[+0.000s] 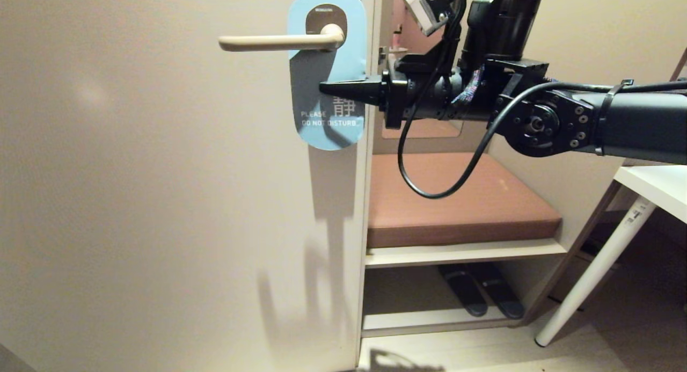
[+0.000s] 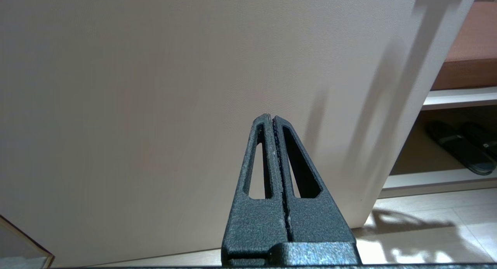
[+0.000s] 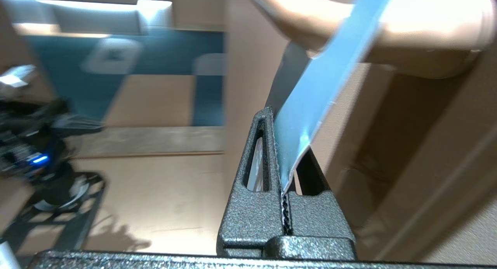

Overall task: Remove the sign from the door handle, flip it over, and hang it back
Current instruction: Take down the sign

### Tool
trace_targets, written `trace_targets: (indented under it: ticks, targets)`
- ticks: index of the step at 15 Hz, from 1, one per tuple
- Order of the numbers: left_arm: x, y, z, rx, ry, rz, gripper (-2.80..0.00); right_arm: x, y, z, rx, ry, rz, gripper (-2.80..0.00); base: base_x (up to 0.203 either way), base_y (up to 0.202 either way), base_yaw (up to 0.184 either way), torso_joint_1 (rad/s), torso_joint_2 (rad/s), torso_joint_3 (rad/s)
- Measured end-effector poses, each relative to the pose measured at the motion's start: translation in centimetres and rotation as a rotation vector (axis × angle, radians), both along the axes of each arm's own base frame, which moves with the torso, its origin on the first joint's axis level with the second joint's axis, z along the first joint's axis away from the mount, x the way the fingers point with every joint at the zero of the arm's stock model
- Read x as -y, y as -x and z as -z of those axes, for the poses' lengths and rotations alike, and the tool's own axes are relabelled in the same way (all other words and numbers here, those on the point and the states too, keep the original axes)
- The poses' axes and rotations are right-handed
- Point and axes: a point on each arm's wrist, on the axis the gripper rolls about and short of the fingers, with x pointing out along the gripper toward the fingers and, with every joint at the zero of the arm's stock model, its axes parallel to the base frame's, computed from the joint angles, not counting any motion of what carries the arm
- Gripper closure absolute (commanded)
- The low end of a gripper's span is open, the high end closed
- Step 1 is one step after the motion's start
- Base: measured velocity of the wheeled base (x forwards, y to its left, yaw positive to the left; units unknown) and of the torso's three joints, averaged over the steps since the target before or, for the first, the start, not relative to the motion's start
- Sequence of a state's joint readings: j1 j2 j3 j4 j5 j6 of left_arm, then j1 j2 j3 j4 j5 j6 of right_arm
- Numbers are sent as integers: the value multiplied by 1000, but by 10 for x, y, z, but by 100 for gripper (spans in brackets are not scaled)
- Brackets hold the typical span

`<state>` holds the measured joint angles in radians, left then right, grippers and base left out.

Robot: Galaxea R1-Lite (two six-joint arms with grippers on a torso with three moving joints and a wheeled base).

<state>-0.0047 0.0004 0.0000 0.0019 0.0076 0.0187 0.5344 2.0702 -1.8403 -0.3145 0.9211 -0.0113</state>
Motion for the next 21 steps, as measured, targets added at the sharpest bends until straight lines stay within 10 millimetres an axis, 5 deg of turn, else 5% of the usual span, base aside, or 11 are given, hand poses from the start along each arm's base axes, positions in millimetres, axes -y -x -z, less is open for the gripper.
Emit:
trace_targets:
  ticks: [10,21]
  targets:
    - [0,0,0,0,0,0,0,9,37,0,24,43,134,0,0,0,0,0,0,0]
    - [0,0,0,0,0,0,0,-32,65,-2,44,7,334,0,0,0,0,0,0,0]
